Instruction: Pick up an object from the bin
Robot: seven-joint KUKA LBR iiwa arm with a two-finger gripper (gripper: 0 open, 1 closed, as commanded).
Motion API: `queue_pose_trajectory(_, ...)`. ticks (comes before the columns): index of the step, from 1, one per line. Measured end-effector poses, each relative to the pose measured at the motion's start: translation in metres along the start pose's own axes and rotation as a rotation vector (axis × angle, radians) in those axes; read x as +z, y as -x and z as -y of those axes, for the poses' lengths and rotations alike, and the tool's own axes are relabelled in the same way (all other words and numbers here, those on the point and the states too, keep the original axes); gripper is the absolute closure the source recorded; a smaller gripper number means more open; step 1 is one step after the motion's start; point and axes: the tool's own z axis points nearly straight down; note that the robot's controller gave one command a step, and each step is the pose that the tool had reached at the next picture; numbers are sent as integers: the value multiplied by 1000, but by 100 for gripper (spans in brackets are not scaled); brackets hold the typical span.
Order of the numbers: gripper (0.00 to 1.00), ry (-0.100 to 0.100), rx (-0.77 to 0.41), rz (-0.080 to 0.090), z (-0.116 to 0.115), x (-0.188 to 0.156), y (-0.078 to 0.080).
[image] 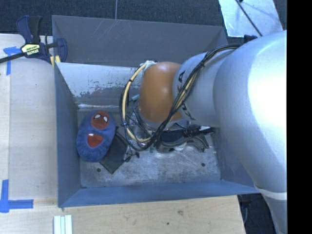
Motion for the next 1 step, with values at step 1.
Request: queue_pose_trajectory(1, 0, 0, 199, 3, 6, 0, 23)
